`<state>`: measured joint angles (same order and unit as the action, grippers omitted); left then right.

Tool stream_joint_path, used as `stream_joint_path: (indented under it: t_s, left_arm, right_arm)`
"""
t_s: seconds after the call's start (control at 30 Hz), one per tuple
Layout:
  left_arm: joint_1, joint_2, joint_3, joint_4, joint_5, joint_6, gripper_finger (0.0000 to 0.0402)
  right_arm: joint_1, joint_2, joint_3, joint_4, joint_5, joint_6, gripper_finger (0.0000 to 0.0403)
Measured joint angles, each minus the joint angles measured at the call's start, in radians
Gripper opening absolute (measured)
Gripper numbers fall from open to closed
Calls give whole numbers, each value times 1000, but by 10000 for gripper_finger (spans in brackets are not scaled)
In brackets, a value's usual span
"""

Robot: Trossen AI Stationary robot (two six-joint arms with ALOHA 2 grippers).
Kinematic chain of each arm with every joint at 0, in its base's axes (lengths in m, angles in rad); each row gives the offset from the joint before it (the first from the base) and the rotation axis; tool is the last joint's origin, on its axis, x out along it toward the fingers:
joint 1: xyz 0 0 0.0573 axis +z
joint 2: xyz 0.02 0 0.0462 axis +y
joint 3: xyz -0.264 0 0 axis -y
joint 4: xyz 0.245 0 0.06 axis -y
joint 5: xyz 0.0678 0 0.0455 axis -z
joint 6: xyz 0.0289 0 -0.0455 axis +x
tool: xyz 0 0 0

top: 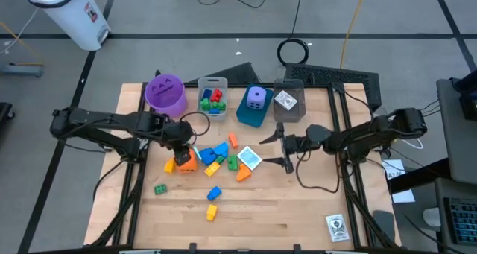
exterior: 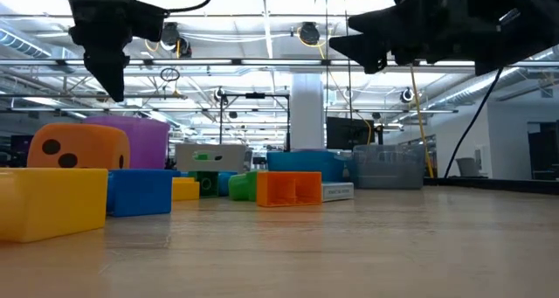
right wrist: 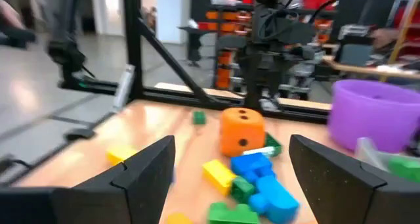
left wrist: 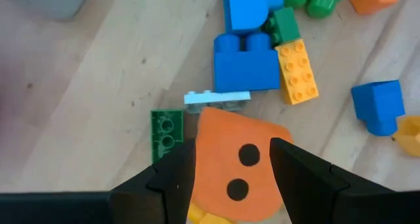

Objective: Pick & Place Toys
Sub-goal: Put the orange dice into the blue bin

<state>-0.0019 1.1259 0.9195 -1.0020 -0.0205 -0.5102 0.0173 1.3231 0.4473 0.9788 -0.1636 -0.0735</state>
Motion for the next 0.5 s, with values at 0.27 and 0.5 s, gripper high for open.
stream_joint_path:
  t_s: [0.27,0.5]
  left_arm:
    - [97,0,0,-1,78,0,253]
    - [154,0,0,1,159,11,316]
  right_arm:
    - [12,0,0,-45,59,-50,288]
    - [-16,0,0,-57,59,-48,288]
